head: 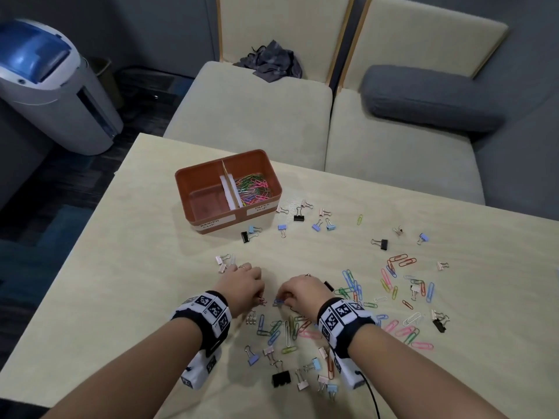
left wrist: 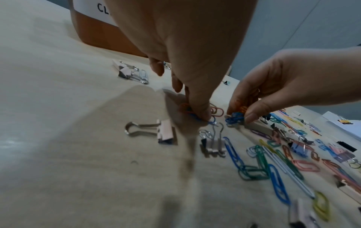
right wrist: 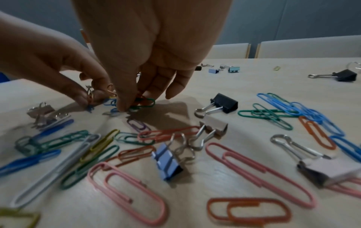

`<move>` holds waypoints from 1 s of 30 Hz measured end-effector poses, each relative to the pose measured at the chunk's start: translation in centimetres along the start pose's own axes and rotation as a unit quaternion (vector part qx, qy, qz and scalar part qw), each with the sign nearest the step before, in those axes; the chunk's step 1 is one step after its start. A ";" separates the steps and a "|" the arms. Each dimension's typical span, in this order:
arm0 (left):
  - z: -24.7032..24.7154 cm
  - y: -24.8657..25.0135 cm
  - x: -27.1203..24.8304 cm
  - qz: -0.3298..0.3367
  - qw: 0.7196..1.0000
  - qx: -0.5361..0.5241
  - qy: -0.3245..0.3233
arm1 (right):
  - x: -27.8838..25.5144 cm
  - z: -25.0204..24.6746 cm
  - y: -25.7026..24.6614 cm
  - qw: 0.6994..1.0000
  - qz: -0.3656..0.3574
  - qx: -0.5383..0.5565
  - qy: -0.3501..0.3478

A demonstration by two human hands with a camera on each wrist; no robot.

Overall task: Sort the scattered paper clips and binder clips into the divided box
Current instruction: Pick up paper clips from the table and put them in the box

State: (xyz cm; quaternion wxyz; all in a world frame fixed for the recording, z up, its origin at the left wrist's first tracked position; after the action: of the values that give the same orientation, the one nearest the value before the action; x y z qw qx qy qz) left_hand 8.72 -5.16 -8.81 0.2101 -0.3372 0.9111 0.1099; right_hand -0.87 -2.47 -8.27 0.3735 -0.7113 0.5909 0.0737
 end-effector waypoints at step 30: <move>0.3 -2.6 0.2 -0.110 0.990 -0.077 -0.043 | 0.9 1.4 -0.5 0.996 0.029 -0.062 -0.064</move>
State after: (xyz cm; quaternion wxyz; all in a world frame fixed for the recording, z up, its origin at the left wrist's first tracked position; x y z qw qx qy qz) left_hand 10.37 -7.13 -9.28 0.2334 -0.4455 0.8473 0.1704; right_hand 0.28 -2.31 -9.58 0.3635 -0.7093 0.5807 0.1660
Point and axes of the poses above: each hand's wrist, its own x-axis towards the middle knuckle, its own z-axis out of the palm, y = z × x, the point moved 9 cm from there along x, towards the middle knuckle, and after that the axes turned 5 degrees about x, right-handed, at the moved point
